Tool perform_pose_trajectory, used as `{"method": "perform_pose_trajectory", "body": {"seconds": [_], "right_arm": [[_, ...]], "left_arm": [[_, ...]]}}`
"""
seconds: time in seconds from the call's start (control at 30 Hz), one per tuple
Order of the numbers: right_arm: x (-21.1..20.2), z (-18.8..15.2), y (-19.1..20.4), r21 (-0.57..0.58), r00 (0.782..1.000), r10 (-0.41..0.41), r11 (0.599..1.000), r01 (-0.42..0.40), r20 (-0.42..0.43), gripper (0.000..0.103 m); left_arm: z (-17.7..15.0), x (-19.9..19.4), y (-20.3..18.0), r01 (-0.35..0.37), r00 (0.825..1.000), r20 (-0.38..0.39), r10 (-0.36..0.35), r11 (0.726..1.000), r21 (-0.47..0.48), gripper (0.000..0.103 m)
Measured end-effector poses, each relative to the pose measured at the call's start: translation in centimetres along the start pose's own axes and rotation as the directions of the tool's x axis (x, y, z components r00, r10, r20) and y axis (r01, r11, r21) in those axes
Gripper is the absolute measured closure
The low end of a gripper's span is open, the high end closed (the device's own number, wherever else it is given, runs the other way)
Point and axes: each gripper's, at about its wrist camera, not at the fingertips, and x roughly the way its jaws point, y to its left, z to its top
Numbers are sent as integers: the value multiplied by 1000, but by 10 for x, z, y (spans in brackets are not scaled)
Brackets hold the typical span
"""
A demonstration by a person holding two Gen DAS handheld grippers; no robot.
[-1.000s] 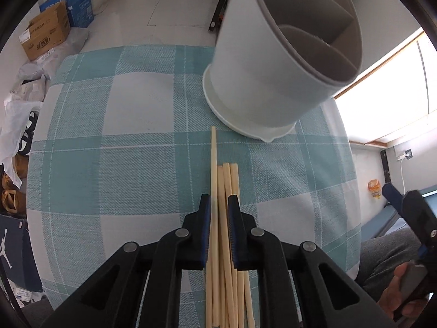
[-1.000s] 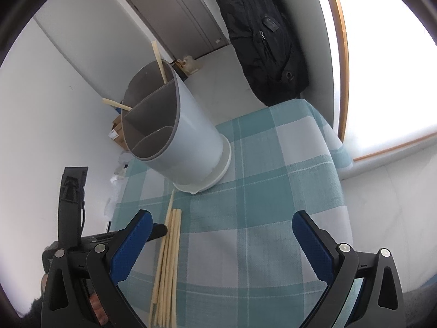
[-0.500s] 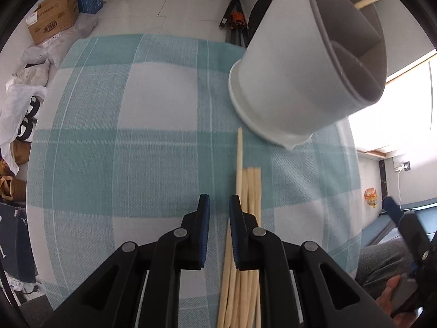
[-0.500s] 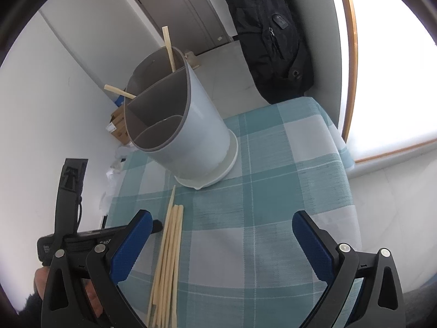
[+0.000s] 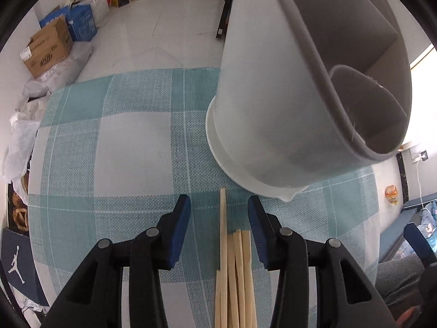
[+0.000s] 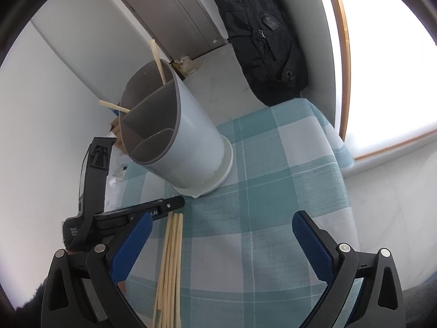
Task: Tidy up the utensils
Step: 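Lift the left tool's chopstick toward the holder while right moves to the bundle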
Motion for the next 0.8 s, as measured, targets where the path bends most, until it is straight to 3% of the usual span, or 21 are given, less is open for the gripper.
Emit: {"method": "perform_pose_trajectory", "body": {"seconds": [0.1, 0.2, 0.43, 0.63, 0.8], "right_arm": [[1, 1, 2, -8, 1000, 4, 1000, -4, 0, 0], [2, 1, 3, -14, 1000, 6, 1000, -6, -4, 0], [2, 0, 4, -18, 1000, 3, 1000, -3, -3, 0], [2, -2, 6, -27, 1000, 4, 1000, -4, 6, 0], [-1, -6, 12, -47, 998, 59, 997, -58, 6, 0]], "left_arm": [[-1, 3, 1, -42, 999, 21, 43, 999, -13, 90], [-5, 1, 12, -44, 998, 38, 45, 998, -35, 101], [-8, -13, 30, -38, 995, 93, 45, 996, -78, 102], [-8, -42, 33, 8, 988, 157, 6, 996, -92, 102], [-15, -63, 38, 40, 982, 185, -22, 995, -96, 102]]}}
